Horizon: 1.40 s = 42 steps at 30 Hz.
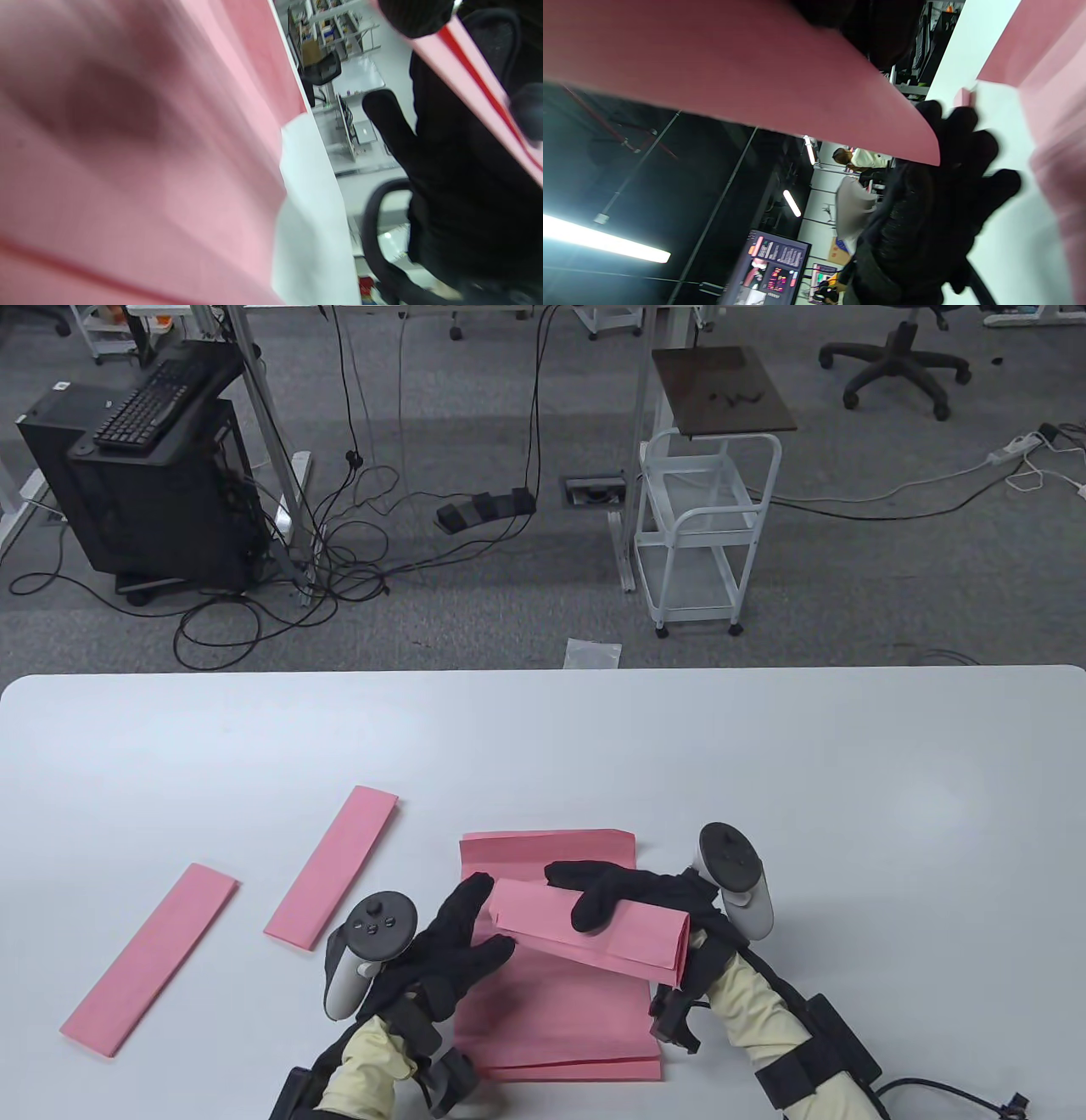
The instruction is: Unfold complexly folded papers and stack
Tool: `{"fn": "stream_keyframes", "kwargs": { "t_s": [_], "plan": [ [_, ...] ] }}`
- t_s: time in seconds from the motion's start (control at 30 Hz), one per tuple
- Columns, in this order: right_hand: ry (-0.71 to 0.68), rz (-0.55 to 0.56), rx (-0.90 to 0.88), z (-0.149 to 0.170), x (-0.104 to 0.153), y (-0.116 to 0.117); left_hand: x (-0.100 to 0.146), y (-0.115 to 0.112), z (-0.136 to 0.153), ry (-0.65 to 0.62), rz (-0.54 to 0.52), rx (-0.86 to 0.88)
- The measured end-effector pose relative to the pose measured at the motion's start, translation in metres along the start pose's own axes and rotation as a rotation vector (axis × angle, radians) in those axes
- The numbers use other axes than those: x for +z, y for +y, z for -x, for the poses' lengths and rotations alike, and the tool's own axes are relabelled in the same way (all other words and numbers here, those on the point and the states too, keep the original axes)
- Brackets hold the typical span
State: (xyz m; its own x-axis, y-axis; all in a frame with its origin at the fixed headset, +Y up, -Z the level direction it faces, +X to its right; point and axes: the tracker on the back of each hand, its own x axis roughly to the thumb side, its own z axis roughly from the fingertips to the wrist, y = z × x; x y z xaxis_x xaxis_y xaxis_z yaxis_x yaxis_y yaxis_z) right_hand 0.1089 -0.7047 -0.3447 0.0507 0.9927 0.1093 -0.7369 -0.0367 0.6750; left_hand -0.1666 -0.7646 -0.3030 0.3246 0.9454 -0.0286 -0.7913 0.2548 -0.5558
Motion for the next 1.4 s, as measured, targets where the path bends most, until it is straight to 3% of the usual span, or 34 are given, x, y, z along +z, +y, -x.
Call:
{"fn": "stream_keyframes", "kwargs": {
  "t_s": [0.13,0.2,0.27,0.37,0.47,0.53,0.67,0.73,0.83,0.9,1.0,1.13,1.23,1.4],
  "plan": [
    [0.026,-0.064,-0.081,0.013,-0.007,0.006,0.005,-0.001,0.007,0.006,-0.134,0.201],
    [0.041,-0.050,-0.110,0.019,-0.006,0.005,0.009,0.001,0.010,0.005,-0.235,0.294],
    [0.066,-0.028,-0.139,0.024,-0.002,-0.001,0.014,0.006,0.010,-0.012,-0.271,0.347],
    [0.078,0.061,-0.238,0.032,0.012,-0.020,0.025,0.019,0.012,-0.001,-0.424,0.304],
    [0.060,0.131,-0.329,0.034,0.026,-0.034,0.032,0.029,0.014,0.016,-0.491,0.303],
    [0.093,0.117,-0.257,0.029,0.031,-0.036,0.034,0.032,0.015,0.038,-0.529,0.276],
    [0.209,0.129,0.186,0.014,0.026,-0.030,0.032,0.029,0.014,0.030,-0.508,0.231],
    [0.194,0.187,0.384,0.007,0.022,-0.027,0.031,0.027,0.012,0.021,-0.491,0.214],
    [0.139,0.425,0.358,0.002,0.019,-0.028,0.031,0.027,0.011,0.012,-0.489,0.129],
    [0.116,0.491,0.279,0.006,0.018,-0.028,0.029,0.026,0.012,0.010,-0.429,0.132],
    [0.122,0.483,0.219,0.010,0.018,-0.029,0.029,0.027,0.016,0.042,-0.432,0.176],
    [0.143,0.526,0.335,0.011,0.023,-0.035,0.038,0.042,0.020,0.097,-0.484,0.144],
    [0.151,0.535,0.370,0.011,0.025,-0.038,0.038,0.048,0.016,0.103,-0.339,0.079],
    [0.099,0.465,0.387,0.011,0.023,-0.029,0.033,0.034,0.017,0.126,-0.276,0.272]
  ]
}}
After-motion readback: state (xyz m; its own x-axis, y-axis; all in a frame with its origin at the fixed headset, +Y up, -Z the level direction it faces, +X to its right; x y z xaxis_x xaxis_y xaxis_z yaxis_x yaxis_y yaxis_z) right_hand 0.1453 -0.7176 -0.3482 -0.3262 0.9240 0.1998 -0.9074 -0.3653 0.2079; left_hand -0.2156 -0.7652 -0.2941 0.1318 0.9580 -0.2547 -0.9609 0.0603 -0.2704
